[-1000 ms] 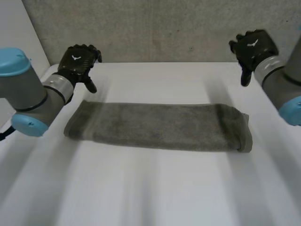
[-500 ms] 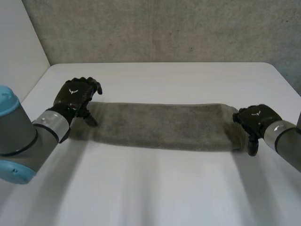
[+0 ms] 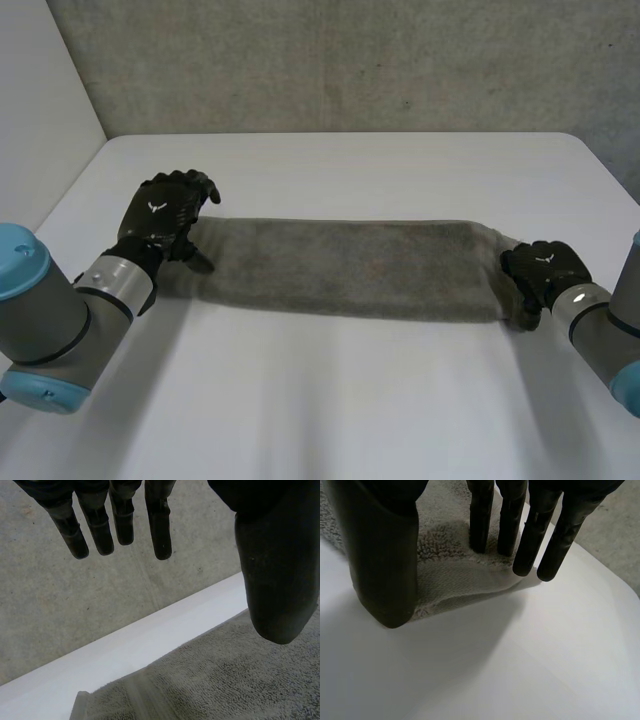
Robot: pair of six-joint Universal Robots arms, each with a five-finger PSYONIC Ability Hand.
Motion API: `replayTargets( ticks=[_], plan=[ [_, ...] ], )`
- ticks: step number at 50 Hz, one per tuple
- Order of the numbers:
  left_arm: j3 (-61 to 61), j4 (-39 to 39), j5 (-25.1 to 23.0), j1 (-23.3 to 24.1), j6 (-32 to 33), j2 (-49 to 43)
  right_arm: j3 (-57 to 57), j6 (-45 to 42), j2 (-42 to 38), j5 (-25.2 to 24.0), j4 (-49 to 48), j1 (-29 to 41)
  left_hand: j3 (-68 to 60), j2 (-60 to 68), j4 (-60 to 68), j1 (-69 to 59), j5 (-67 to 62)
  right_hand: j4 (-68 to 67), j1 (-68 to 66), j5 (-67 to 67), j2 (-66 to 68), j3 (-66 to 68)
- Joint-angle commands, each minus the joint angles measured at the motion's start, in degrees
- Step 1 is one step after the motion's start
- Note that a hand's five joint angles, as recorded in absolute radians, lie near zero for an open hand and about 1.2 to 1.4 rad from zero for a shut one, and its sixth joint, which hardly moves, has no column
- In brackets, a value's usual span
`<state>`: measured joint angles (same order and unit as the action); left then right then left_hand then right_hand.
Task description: Fold the towel.
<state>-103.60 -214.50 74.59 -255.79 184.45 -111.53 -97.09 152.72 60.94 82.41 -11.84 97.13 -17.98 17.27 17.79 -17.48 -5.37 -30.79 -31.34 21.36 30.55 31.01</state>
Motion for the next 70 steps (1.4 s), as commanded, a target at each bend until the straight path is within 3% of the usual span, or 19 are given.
replayTargets(
  ticks=[1, 3, 4, 6, 8, 18, 28, 37, 42, 44, 48, 50, 51, 58, 63, 68, 69, 70],
  plan=[
    [-0.29, -0.30, -0.15, 0.11, 0.03, 0.00, -0.29, 0.74, 0.23, -0.06, 0.15, 0.42, 3.22, -2.51, -3.03, 2.73, 0.62, -5.03, -4.48, 4.46, 5.27, 4.81],
    [-0.29, -0.30, -0.15, 0.11, 0.12, -0.09, -0.21, 0.91, 0.15, -0.14, 0.15, 0.42, 3.22, -2.51, -3.03, 2.73, 0.62, -20.24, -19.68, 19.67, 20.48, 20.02],
    [-0.38, -0.30, -0.15, 0.11, 0.03, -0.09, -0.21, 0.91, 0.14, -0.15, 0.15, 0.42, 3.22, -2.51, -3.03, 2.73, 0.62, -20.34, -19.78, 19.77, 20.58, 20.12],
    [-0.38, -0.39, -0.15, 0.03, 0.12, -0.09, 0.32, 0.91, 0.14, -0.15, 0.24, -0.01, 3.39, -2.68, -3.20, 2.89, 0.78, -43.44, -42.88, 42.86, 43.67, 43.22],
    [-0.38, -0.39, -0.15, 0.03, 0.12, -0.09, 0.76, 0.91, 0.32, -0.23, 0.41, -0.28, 3.22, -2.51, -3.03, 2.73, 0.62, -49.16, -48.60, 48.58, 49.40, 48.94],
    [-0.46, -0.39, 0.03, -0.15, 0.12, 0.09, 1.29, -1.64, 4.19, -1.55, 0.94, -8.01, 3.56, -2.85, -3.37, 3.06, 0.95, -49.21, -48.66, 48.64, 49.45, 48.99],
    [-0.46, -0.74, 0.21, -0.24, 0.21, 0.00, 6.55, -20.15, 3.75, -6.74, 5.42, -21.45, 4.06, -3.35, -3.87, 3.57, 1.46, -49.21, -48.66, 48.64, 49.45, 48.99],
    [-0.46, -0.74, 0.21, -0.24, 0.30, 0.00, 14.82, -24.40, 2.69, -6.12, 8.76, -21.64, 4.23, -3.52, -4.04, 3.73, 1.63, -49.21, -48.66, 48.64, 49.45, 48.99],
    [-0.55, -0.74, 0.29, -0.24, 0.30, 0.00, 18.87, -21.76, 3.66, -3.05, 10.70, -13.99, 4.23, -3.52, -4.04, 3.74, 1.63, -49.21, -48.66, 48.64, 49.45, 48.99],
    [-0.55, -0.74, 0.21, -0.24, 0.30, 0.00, 22.02, -19.66, 4.01, 0.36, 11.49, -5.33, 4.23, -3.52, -4.04, 3.74, 1.63, -49.21, -48.66, 48.64, 49.45, 48.99],
    [-0.82, -0.74, 0.21, -0.32, 0.30, 0.09, 23.79, -19.04, 3.92, 3.72, 11.66, 3.24, 4.40, -3.69, -4.21, 3.90, 1.80, -49.21, -48.66, 48.64, 49.45, 48.99],
    [-0.82, -0.74, 0.21, -0.32, 0.38, 0.00, 25.36, -18.95, 2.96, 6.52, 11.32, 12.59, 4.40, -3.69, -4.21, 3.90, 1.80, -49.21, -48.66, 48.64, 49.45, 48.99],
    [-0.90, -0.83, 0.21, -0.32, 0.39, 0.09, 25.37, -18.95, 2.96, 6.53, 11.31, 12.64, 4.40, -3.69, -4.21, 3.90, 1.80, -49.21, -48.66, 48.64, 49.45, 48.99],
    [-0.99, -1.27, 0.21, -0.32, 0.47, 0.00, 32.65, -18.95, -7.30, 12.59, 11.23, 34.31, 4.40, -3.69, -4.21, 3.90, 1.80, -49.21, -48.66, 48.64, 49.45, 48.99],
    [-1.25, -1.88, 0.21, -0.24, 0.56, 0.00, 36.87, -18.95, -14.51, 14.53, 11.23, 41.80, 4.40, -3.69, -4.21, 3.90, 1.80, -49.21, -48.66, 48.64, 49.45, 48.99],
    [-1.26, -1.89, 0.21, -0.06, 0.65, 0.00, 40.39, -19.04, -19.88, 14.80, 11.66, 44.54, 4.57, -3.86, -4.38, 4.07, 1.96, -49.21, -48.66, 48.64, 49.45, 48.99],
    [-1.26, -1.89, 0.21, -0.06, 0.65, 0.00, 41.09, -19.12, -20.94, 14.88, 11.75, 44.63, 4.57, -3.86, -4.38, 4.07, 1.96, -28.12, -27.57, 27.55, 28.36, 27.90],
    [-1.26, -1.89, 0.21, 0.03, 0.65, 0.00, 41.10, -19.13, -20.95, 14.88, 11.75, 44.63, 4.57, -3.86, -4.38, 4.07, 1.96, -27.91, -27.36, 27.34, 28.15, 27.69]
  ],
)
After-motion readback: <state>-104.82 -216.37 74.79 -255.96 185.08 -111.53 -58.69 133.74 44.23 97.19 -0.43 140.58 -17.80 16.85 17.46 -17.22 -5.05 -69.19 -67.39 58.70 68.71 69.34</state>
